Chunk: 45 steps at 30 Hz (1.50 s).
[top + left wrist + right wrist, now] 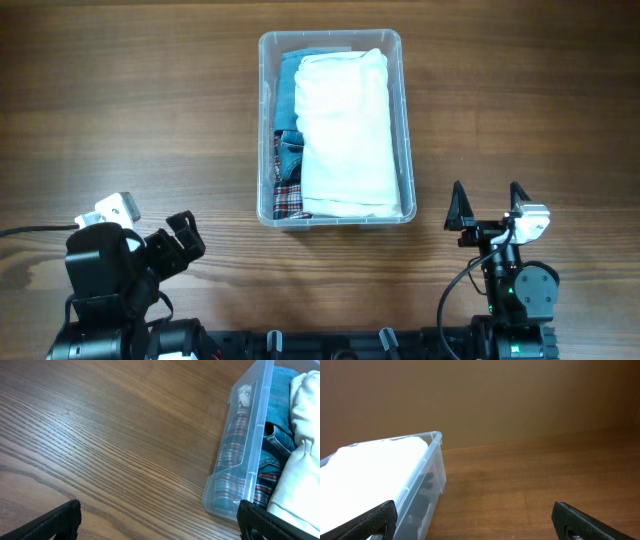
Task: Pack container
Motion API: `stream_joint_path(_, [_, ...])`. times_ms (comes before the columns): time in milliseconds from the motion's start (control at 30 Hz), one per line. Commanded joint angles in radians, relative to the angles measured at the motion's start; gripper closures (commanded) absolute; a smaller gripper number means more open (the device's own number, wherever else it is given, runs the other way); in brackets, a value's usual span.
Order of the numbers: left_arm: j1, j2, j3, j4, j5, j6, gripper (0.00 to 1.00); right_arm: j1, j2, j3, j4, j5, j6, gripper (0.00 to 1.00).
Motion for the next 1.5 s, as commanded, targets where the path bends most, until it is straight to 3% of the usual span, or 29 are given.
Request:
stream_joint_path(0, [-0.002,-0.002,-0.004,0.002,-0.007,-0.002,0.0,-0.003,-0.01,0.0,0.003,-0.024,0.006,0.0])
stream_joint_path(467, [-0.002,-0.002,-0.004,0.002,-0.007,-0.002,0.0,-0.003,-0.01,0.0,0.003,-0.024,0.006,0.0])
stream_joint_path(633, [-0.069,-0.125,-0.087,0.014,-0.018,-0.002,0.0,-0.003,-0.01,0.0,0.003,-0.024,0.007,0.0])
stream_joint_path(867, [-0.14,-0.53,-0.62,0.613,-0.043,0.004,0.0,-0.003,-0.005,0.0,0.003,-0.024,0.006,0.0])
stream_joint_path(967, [-0.14,-0.549,-0.777,0.937,-0.029,0.117,0.0,-0.003,-0.005,0.0,0.003,-0.024,0.006,0.0])
stream_joint_path(1033, [-0.148,-0.55,-0.846,1.063,-0.027,0.159,0.0,-0.003,-0.005,0.0,0.003,-0.024,0.006,0.0])
stream_joint_path(1467, [-0.163,-0.55,-0.843,1.037,-0.021,0.156,0.0,-0.003,-0.005,0.0,0.003,-0.024,0.006,0.0])
